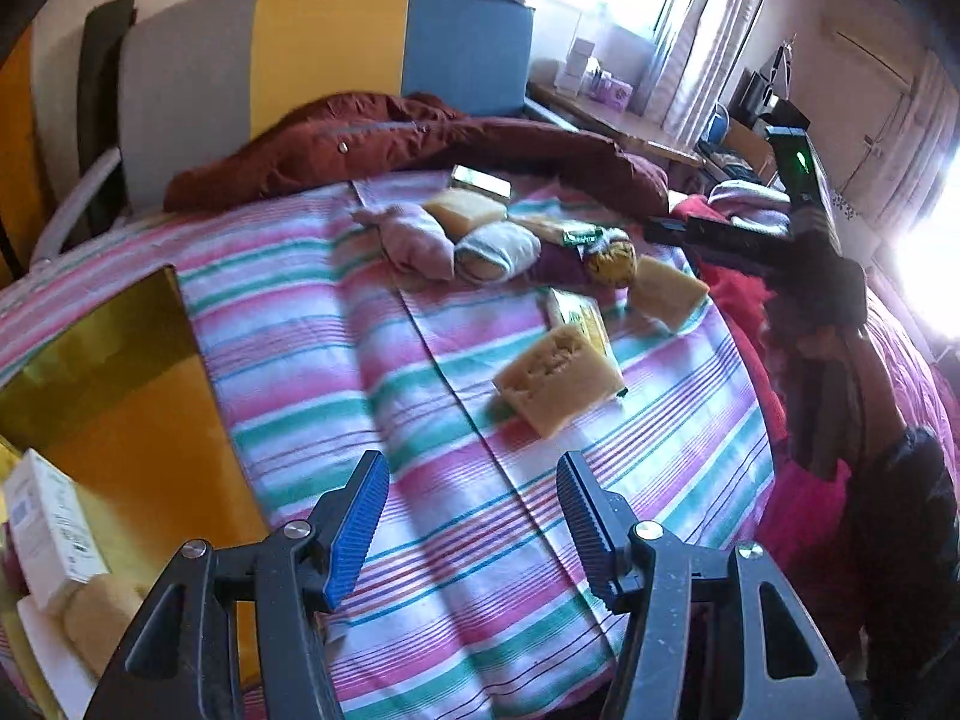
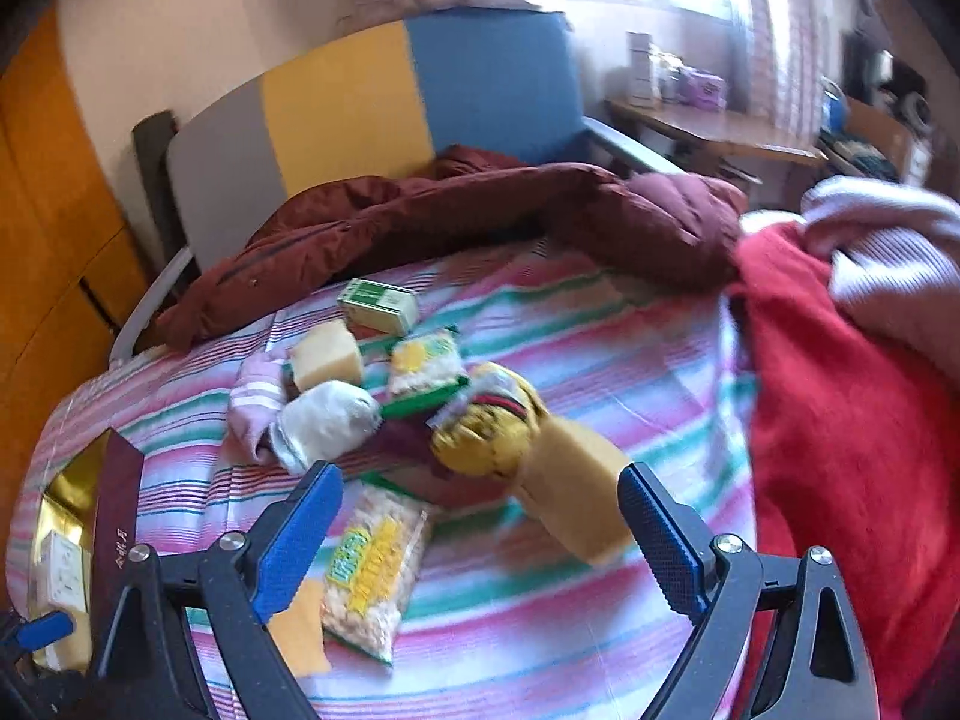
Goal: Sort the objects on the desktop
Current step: 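Move both open tools back toward the pile of items, then grasp a yellow sponge with the left tool while the right tool grasps another sponge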
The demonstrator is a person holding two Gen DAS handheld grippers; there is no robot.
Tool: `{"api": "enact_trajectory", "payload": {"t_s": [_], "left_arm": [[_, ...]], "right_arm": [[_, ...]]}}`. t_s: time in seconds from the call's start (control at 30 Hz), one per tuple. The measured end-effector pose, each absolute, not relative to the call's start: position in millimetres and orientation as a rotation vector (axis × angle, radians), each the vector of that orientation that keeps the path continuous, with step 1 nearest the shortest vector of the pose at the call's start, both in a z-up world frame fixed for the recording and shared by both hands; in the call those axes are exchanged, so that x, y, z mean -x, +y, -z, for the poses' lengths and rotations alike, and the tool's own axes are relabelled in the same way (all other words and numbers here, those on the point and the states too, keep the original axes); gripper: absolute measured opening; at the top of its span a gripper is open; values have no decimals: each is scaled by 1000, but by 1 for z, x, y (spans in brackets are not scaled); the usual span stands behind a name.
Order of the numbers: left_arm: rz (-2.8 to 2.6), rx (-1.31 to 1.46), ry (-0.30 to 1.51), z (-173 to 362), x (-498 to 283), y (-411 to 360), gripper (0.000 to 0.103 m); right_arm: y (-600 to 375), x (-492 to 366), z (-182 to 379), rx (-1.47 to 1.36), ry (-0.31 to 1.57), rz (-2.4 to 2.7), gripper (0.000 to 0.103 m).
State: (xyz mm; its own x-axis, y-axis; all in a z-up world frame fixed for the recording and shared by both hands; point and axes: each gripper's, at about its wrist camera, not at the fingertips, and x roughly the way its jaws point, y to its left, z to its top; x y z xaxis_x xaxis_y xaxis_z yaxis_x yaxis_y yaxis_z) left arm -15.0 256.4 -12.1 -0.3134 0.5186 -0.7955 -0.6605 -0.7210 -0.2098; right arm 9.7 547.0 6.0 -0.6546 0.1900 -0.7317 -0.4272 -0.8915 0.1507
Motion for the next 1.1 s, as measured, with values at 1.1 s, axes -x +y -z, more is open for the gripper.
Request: {"api": "enact_trajectory", "payload": {"t_s": [1.1], "left_arm": [[-1939, 1491, -169, 82, 70, 359, 87]], "right_arm": [[601, 5, 7, 995, 611, -2486, 92]]}}
